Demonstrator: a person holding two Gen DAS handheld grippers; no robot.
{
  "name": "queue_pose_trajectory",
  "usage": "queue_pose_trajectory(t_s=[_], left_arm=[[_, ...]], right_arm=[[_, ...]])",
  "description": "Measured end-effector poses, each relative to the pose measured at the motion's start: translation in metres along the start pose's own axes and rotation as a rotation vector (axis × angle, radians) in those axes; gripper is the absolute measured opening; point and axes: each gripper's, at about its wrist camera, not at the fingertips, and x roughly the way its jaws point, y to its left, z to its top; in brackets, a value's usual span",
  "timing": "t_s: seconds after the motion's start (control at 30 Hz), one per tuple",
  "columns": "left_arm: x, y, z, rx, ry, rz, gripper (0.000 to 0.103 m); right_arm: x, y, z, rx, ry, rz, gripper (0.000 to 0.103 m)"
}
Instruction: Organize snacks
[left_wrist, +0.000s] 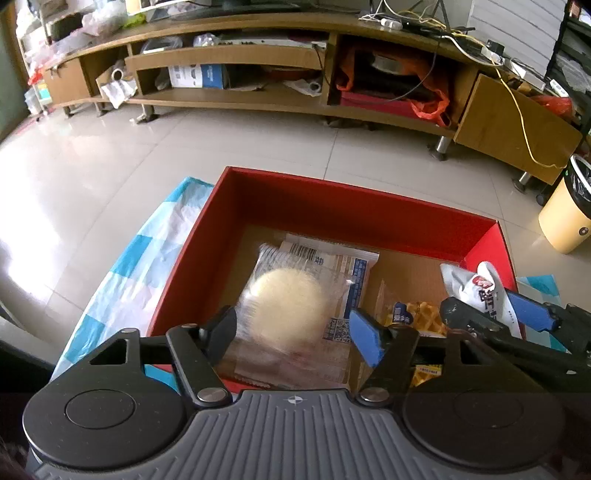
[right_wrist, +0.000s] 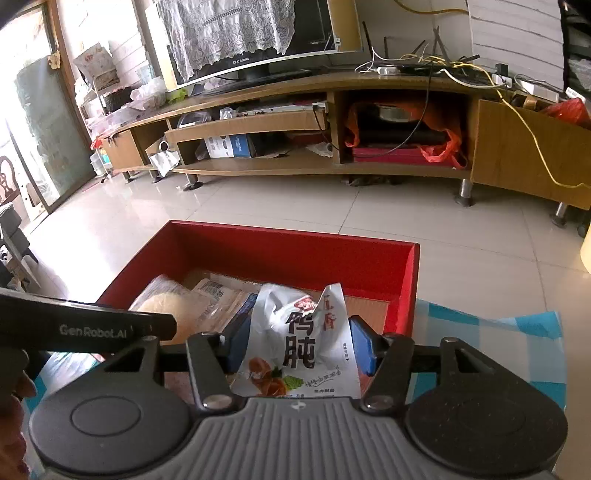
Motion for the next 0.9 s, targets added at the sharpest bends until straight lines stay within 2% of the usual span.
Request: queue_pose_trajectory(t_s=[0.67,0.9], left_arm=[[-0.007,0.004,-0.003,0.011,-0.012,-0.006,0.086],[-0.010,0.005,-0.005,0.019,-0.015,0.001,0.087]], right_arm=[[-0.004,-0.001,-0.001,-0.002,-0.015,0.001,0.060],[-0.007,-0.002,-0.002,0.005,-0.014,0.004,0.060]])
